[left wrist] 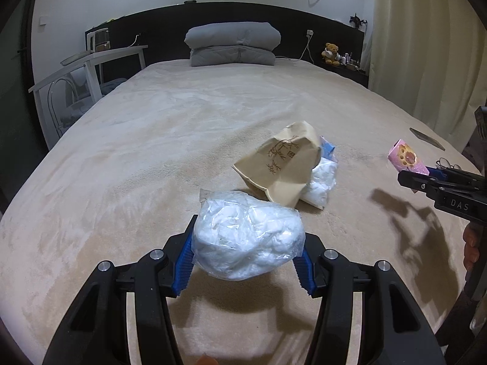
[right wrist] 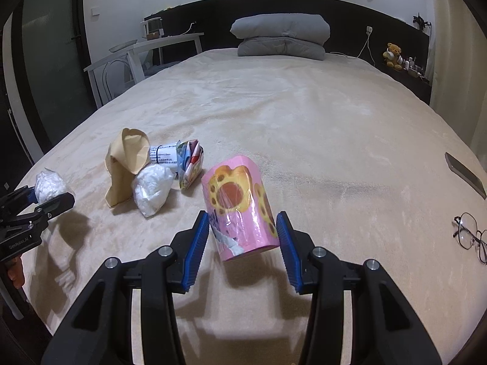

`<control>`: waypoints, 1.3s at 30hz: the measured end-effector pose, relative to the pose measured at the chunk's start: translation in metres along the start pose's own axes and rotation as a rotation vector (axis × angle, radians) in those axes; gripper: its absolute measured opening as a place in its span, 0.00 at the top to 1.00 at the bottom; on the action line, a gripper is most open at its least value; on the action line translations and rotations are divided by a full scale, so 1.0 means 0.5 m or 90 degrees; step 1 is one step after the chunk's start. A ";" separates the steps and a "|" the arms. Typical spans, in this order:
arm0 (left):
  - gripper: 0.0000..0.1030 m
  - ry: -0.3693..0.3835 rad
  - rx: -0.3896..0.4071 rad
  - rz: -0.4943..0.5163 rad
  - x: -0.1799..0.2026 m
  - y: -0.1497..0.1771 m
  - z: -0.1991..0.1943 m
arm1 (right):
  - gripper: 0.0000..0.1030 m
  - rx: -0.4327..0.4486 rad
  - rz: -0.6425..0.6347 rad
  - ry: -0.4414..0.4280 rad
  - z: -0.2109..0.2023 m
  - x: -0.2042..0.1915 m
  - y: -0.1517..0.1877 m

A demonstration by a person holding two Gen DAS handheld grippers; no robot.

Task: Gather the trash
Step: 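Carry the white bag and pink cup off the bed down over the floor trash bag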

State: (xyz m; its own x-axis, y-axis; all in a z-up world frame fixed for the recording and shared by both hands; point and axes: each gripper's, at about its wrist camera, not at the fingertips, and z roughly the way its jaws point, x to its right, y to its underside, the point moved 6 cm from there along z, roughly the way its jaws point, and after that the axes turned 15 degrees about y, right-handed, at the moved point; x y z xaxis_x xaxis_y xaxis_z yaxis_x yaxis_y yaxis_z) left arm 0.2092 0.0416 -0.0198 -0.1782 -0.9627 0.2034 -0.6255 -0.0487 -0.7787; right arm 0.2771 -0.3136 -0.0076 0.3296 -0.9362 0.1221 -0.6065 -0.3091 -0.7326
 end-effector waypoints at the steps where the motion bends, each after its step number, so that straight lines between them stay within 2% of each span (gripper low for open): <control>1: 0.47 0.003 0.004 -0.002 0.004 0.003 -0.006 | 0.55 0.001 0.003 -0.002 -0.007 0.000 0.004; 13: 0.47 0.037 0.053 0.009 0.072 0.054 -0.085 | 0.55 0.005 0.040 -0.027 -0.100 0.009 0.078; 28: 0.47 0.061 0.055 0.010 0.148 0.142 -0.161 | 0.55 0.008 0.005 -0.050 -0.209 -0.019 0.192; 39: 0.47 0.074 0.033 0.044 0.218 0.227 -0.203 | 0.55 -0.004 -0.016 -0.066 -0.274 -0.035 0.281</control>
State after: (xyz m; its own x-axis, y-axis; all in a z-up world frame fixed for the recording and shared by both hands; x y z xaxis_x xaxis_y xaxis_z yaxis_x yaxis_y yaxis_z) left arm 0.0418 -0.0417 -0.0260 -0.3086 -0.9269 0.2135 -0.5690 0.0000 -0.8223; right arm 0.0870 -0.3636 -0.0207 0.4174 -0.9059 0.0710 -0.6009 -0.3338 -0.7263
